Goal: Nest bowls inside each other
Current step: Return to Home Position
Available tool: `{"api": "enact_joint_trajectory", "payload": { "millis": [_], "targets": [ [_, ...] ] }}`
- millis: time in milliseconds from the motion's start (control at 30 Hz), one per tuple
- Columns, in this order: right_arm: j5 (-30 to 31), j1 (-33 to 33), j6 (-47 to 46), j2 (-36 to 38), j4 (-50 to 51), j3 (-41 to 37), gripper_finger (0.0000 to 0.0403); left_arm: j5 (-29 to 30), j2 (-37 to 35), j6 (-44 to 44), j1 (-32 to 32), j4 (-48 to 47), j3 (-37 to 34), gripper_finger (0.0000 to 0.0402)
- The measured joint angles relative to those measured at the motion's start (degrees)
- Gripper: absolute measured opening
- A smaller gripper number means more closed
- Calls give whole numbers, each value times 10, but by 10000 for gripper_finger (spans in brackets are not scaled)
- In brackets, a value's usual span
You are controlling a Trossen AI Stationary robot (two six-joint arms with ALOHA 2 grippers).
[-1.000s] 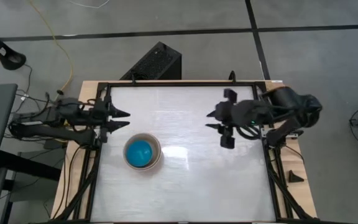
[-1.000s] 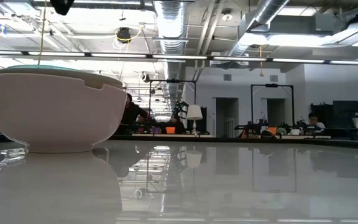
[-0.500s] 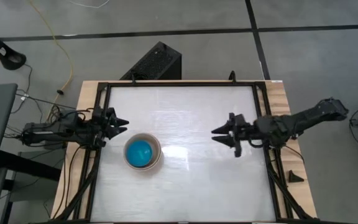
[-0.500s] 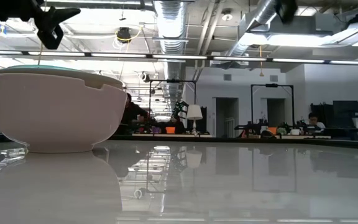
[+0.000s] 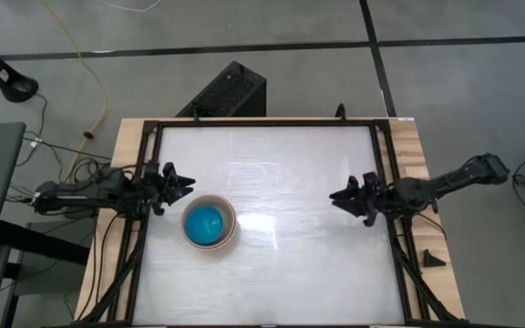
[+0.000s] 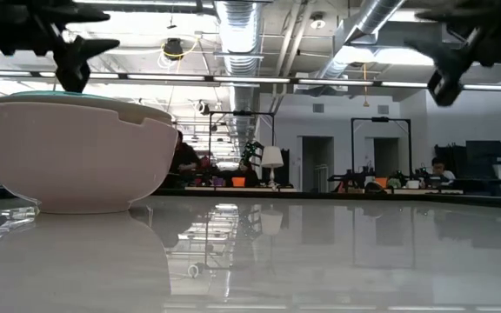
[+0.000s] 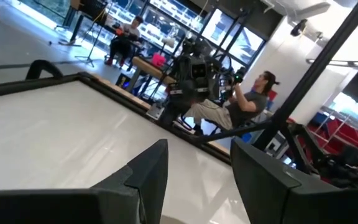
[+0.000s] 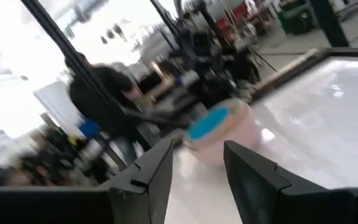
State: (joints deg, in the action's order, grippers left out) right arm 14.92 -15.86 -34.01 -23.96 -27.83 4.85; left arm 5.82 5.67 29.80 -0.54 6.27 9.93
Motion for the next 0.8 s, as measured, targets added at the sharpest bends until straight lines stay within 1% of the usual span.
{"api": "enact_joint_trajectory", "payload": {
  "millis": [133, 267, 333, 433, 533, 667, 733, 800],
  "targets": [
    [2, 4, 29, 18, 79, 0, 169, -1, 0, 8, 0, 48, -42, 163],
    [1, 15, 30, 28, 149, 0, 141, -7, -1, 11, 0, 81, -78, 155],
    [1, 18, 37, 31, 181, 0, 121, -6, -1, 11, 0, 83, -93, 145],
    [0, 19, 72, 32, 212, 0, 88, -9, -1, 9, 0, 52, -93, 125],
    [0, 24, 143, 32, 224, 0, 55, -9, 0, -14, 0, 43, -93, 104],
    [0, 29, 286, 31, 239, 0, 22, -6, 0, -101, 0, 29, -93, 77],
    [0, 29, 345, 31, 243, 0, 19, 0, 0, -126, 0, 24, -93, 67],
    [0, 29, 385, 31, 242, 0, 21, 32, 0, -119, 0, 18, -94, 60]
  ]
}}
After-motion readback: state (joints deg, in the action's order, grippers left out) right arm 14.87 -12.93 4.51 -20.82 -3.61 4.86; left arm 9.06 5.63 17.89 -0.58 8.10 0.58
